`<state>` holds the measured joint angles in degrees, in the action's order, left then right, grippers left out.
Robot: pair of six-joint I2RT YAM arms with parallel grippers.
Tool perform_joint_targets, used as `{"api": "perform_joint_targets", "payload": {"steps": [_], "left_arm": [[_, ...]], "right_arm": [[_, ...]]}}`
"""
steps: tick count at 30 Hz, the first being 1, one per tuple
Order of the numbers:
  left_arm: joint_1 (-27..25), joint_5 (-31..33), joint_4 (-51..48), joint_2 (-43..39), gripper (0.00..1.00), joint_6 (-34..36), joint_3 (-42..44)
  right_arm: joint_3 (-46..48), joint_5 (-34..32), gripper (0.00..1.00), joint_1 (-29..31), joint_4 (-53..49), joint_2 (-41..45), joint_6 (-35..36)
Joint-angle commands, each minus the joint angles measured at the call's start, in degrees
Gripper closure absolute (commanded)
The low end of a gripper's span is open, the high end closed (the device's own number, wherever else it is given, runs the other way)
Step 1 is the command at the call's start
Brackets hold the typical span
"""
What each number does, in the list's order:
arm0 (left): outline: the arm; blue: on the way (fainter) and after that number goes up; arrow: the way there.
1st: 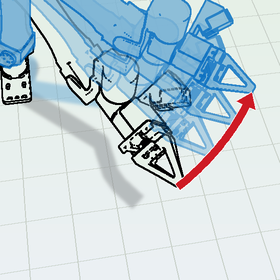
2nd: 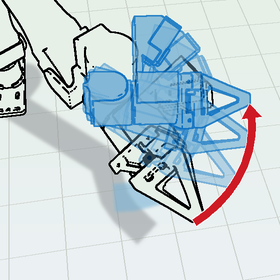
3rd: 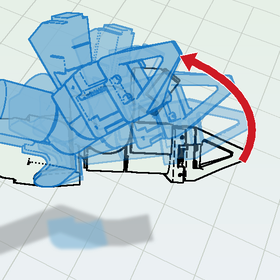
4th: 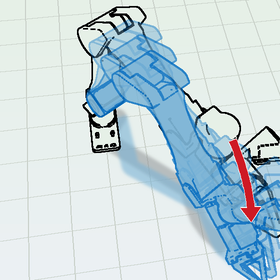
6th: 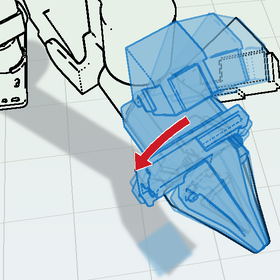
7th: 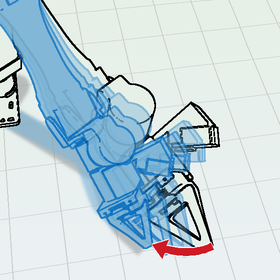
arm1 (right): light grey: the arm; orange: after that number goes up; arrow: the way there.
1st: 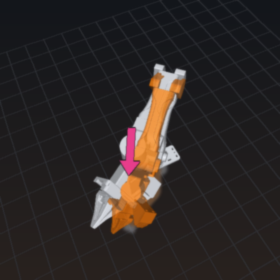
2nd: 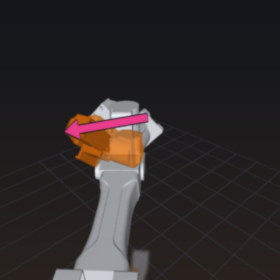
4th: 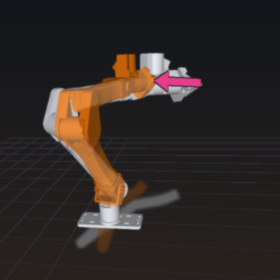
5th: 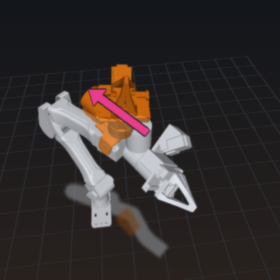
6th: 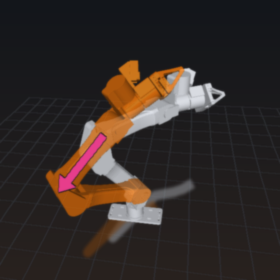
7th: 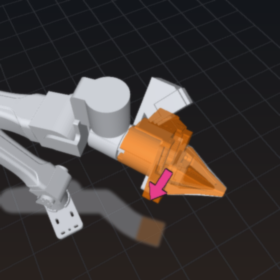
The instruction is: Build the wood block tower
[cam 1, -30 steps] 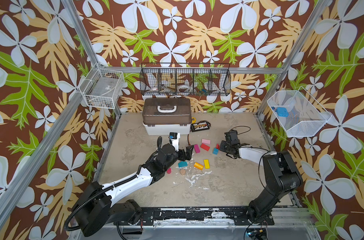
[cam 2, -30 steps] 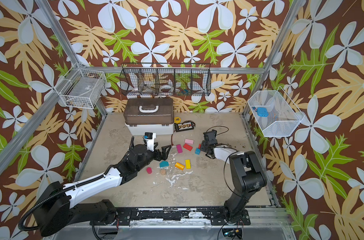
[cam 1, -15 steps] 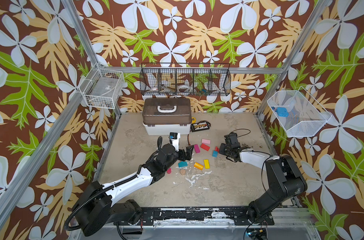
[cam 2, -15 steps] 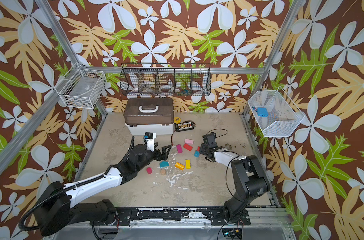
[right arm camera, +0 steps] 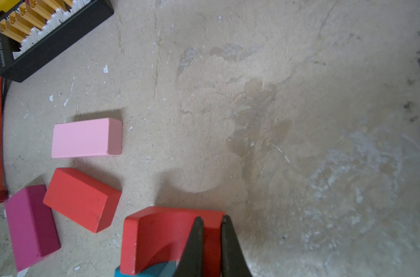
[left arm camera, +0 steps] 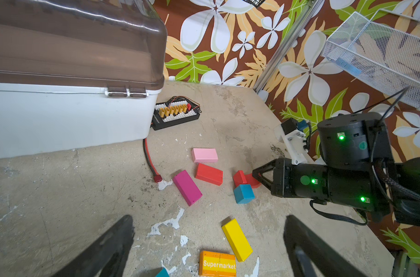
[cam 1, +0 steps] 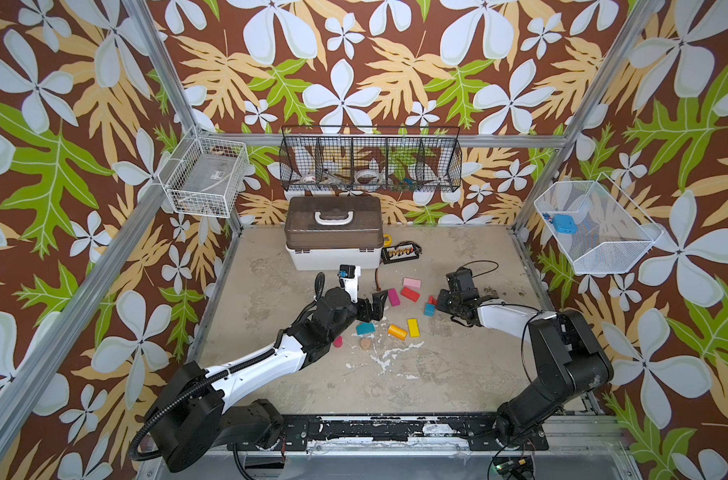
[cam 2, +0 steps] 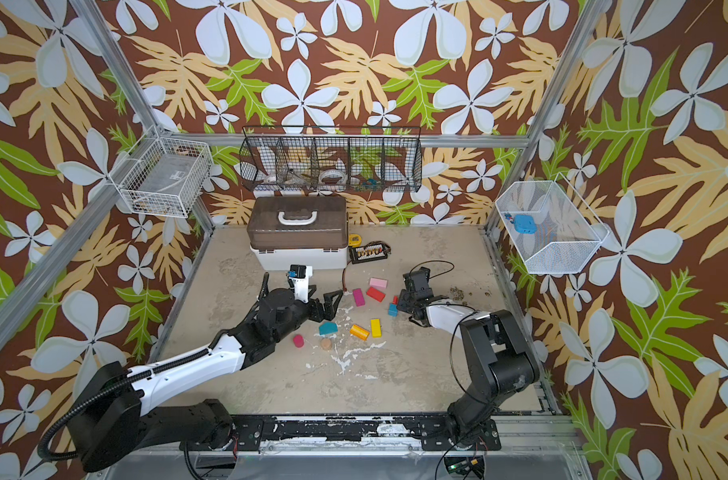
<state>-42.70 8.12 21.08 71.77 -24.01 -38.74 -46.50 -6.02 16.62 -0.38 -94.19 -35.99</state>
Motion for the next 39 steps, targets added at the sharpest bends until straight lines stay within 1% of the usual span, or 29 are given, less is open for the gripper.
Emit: {"api": "perform_joint_targets", "payload": {"steps": [1, 27, 33, 36, 39], "left_arm": [[-0.02, 0.05, -0.34, 0.13, 0.02, -0.01, -0.46], [-0.01, -0.21, -0.34, 0.30, 0.02, -0.07, -0.54], [-0.02, -0.25, -0.29, 0.34, 0.02, -0.07, -0.59], [-0.01, -0.27, -0.34, 0.34, 0.02, -0.07, -0.55], [0.00, -0.28, -0.33, 0.39, 0.02, -0.07, -0.55]], "right_arm": [[-0.08, -0.39, 0.89, 0.23, 1.04, -0.27, -0.66], [0.09, 0.16, 0.83, 0.44, 1.71, -1.08, -1.01], [0.27, 0.00, 0.80, 0.60, 1.85, -0.95, -1.27], [0.18, -0.28, 0.76, 0.60, 1.65, -0.91, -1.12], [0.27, -0.35, 0.67, 0.60, 1.61, -0.66, -1.18]]}}
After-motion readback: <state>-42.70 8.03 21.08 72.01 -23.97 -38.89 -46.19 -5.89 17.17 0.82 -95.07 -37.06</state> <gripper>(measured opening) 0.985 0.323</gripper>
